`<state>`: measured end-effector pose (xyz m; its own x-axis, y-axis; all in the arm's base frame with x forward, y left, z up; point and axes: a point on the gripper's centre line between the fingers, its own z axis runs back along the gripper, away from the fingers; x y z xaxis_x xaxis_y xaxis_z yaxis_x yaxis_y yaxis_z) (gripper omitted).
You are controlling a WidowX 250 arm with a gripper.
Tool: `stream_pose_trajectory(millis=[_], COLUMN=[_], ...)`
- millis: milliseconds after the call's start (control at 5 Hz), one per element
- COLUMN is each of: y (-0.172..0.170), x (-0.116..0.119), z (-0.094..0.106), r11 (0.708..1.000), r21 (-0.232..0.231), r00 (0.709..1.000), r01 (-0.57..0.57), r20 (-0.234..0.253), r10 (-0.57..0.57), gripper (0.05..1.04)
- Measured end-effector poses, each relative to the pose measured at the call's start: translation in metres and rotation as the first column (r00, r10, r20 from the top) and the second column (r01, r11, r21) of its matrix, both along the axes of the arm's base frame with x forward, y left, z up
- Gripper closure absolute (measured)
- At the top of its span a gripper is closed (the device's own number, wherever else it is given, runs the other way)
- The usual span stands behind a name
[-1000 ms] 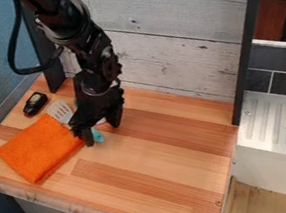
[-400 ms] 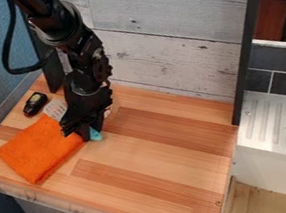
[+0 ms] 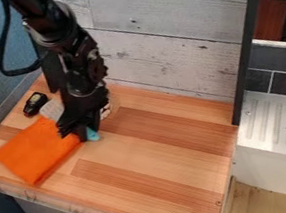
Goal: Put the spatula on the right side of the table
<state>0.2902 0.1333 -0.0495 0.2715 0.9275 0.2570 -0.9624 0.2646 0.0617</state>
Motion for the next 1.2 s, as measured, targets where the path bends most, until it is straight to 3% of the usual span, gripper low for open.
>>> stream_pose_trajectory(millis=[400,800,1000,1200], y=[0.000,-0.056,-0.107,-0.133], x=[0.000,0.009,0.012,0.008], z=[0.035,0.072,0.078,0.073], r11=[1.000,0.987,0.940,0.873], r21=[0.006,0.000,-0.028,-0.035], r00=[0.996,0.968,0.921,0.859], r01=[0.000,0.162,0.341,0.486], r20=[0.095,0.192,0.212,0.205], r10=[-0.001,-0.159,-0.328,-0.469], gripper=[0.762,0.762,0.762,0.762])
